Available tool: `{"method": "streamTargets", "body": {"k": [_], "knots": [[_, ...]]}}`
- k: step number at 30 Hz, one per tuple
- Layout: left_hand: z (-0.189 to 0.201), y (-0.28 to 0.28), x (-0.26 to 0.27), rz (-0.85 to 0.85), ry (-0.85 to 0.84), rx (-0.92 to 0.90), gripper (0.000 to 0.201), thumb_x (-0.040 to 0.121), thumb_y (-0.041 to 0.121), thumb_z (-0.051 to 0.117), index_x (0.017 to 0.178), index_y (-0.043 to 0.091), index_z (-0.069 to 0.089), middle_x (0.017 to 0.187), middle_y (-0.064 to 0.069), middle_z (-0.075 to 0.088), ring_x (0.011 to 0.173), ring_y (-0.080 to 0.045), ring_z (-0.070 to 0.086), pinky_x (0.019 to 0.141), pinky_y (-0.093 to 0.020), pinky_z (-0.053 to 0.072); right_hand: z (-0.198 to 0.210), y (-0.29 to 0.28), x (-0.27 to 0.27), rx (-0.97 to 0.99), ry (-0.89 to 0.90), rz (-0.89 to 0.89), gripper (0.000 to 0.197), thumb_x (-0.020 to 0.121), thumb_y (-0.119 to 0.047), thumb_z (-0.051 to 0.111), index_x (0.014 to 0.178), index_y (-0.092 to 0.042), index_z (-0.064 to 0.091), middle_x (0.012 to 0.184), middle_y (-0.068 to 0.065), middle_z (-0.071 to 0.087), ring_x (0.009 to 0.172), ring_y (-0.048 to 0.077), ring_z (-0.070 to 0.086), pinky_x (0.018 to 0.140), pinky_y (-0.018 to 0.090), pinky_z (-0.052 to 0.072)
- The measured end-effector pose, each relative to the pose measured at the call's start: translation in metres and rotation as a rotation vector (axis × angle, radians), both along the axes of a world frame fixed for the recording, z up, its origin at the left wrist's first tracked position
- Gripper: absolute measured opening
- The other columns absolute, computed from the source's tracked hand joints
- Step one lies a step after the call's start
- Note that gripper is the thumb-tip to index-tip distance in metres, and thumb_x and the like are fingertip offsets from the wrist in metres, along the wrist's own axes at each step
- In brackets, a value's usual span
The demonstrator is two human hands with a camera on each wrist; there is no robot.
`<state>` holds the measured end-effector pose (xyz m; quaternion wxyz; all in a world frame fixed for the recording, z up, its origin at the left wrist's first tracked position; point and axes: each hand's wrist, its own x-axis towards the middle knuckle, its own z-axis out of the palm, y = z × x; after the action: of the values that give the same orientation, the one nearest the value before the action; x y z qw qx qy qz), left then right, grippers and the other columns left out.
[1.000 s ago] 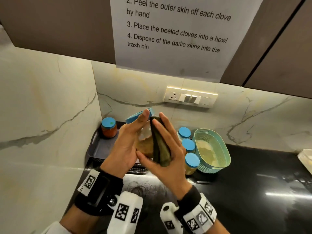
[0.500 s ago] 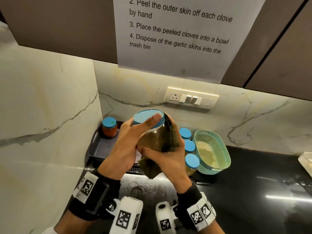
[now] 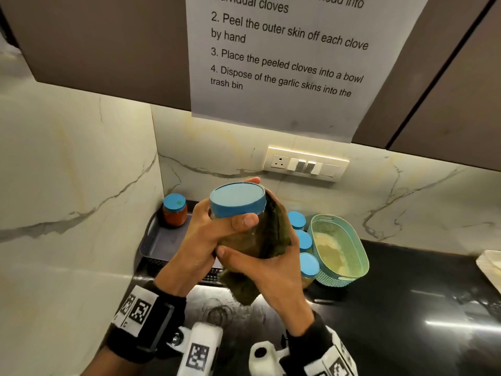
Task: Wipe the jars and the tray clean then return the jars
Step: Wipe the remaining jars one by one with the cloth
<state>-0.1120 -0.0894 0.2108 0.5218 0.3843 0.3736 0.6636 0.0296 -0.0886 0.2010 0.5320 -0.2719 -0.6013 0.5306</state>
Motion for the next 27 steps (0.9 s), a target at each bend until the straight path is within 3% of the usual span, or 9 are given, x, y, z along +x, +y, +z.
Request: {"method": "streamTargets", "body": {"k": [4,7,9,12,14,16,18,22,27], "knots": [[0.004,-0.004,0.007,0.004,-0.100,0.019,0.104,0.042,0.058,0.099,0.127,0.010,0.065,0.108,-0.006,0.075,0.103,-0.024,0.072,0.080,-0.036,0.062,-0.010,-0.002,-0.006,0.329,-0.114,-0.187,0.092,0.076,-0.004,0.090,0.155,-0.011,0.043,0.157,0.009,0.051,0.147,0.029,0.048,0.113,0.050,0.049],[0.001,-0.004,0.009,-0.050,-0.239,-0.017,0.093,0.049,0.050,0.100,0.126,0.008,0.068,0.117,-0.013,0.073,0.111,-0.029,0.070,0.091,-0.041,0.060,-0.013,0.002,-0.006,0.584,-0.233,-0.298,0.087,0.076,-0.009,0.090,0.151,-0.007,0.047,0.157,0.016,0.050,0.150,0.035,0.043,0.119,0.053,0.042],[0.000,-0.001,0.008,-0.007,-0.224,-0.056,0.101,0.043,0.054,0.101,0.126,0.007,0.068,0.117,-0.013,0.074,0.112,-0.031,0.070,0.093,-0.043,0.060,-0.008,0.012,-0.001,0.544,-0.227,-0.203,0.087,0.074,-0.001,0.092,0.150,-0.004,0.049,0.154,0.014,0.054,0.147,0.034,0.048,0.116,0.053,0.045],[-0.001,0.003,0.007,0.082,-0.096,-0.073,0.118,0.034,0.066,0.098,0.130,0.008,0.064,0.112,-0.008,0.076,0.111,-0.030,0.070,0.093,-0.044,0.057,-0.002,0.014,0.000,0.278,-0.242,-0.076,0.093,0.074,0.009,0.088,0.152,-0.014,0.045,0.139,-0.010,0.068,0.129,0.013,0.065,0.102,0.035,0.058],[-0.001,0.003,0.005,0.052,-0.128,-0.090,0.112,0.038,0.061,0.099,0.130,0.007,0.065,0.116,-0.011,0.074,0.111,-0.030,0.070,0.094,-0.045,0.056,0.000,0.009,-0.007,0.264,-0.198,-0.117,0.093,0.075,0.004,0.089,0.155,-0.013,0.043,0.147,-0.002,0.062,0.138,0.019,0.059,0.107,0.042,0.055],[-0.003,0.003,0.003,-0.024,-0.243,-0.114,0.097,0.043,0.053,0.101,0.123,0.007,0.070,0.116,-0.014,0.074,0.110,-0.030,0.071,0.091,-0.043,0.057,-0.006,0.007,-0.009,0.441,-0.246,-0.205,0.089,0.075,-0.004,0.090,0.153,-0.008,0.047,0.157,0.010,0.052,0.150,0.029,0.045,0.116,0.054,0.045],[-0.006,0.003,0.002,-0.034,-0.285,-0.134,0.094,0.042,0.052,0.102,0.118,0.007,0.071,0.112,-0.013,0.075,0.104,-0.028,0.074,0.082,-0.038,0.061,-0.013,0.015,-0.006,0.526,-0.278,-0.184,0.087,0.076,-0.007,0.091,0.151,-0.008,0.048,0.159,0.012,0.048,0.152,0.031,0.041,0.118,0.056,0.042],[-0.005,0.006,0.005,0.086,-0.180,-0.174,0.115,0.031,0.063,0.100,0.126,0.006,0.067,0.111,-0.013,0.076,0.103,-0.032,0.074,0.082,-0.042,0.061,-0.011,0.015,-0.007,0.236,-0.202,-0.060,0.097,0.075,0.000,0.090,0.158,-0.014,0.040,0.154,0.007,0.055,0.144,0.027,0.053,0.112,0.058,0.049],[0.004,-0.003,0.005,0.018,-0.254,-0.193,0.078,0.060,0.044,0.095,0.122,0.003,0.070,0.111,-0.018,0.076,0.099,-0.032,0.076,0.078,-0.041,0.063,-0.022,0.007,-0.010,0.477,-0.313,-0.195,0.093,0.074,-0.012,0.093,0.154,-0.007,0.045,0.165,0.007,0.040,0.154,0.027,0.039,0.119,0.051,0.043]]}}
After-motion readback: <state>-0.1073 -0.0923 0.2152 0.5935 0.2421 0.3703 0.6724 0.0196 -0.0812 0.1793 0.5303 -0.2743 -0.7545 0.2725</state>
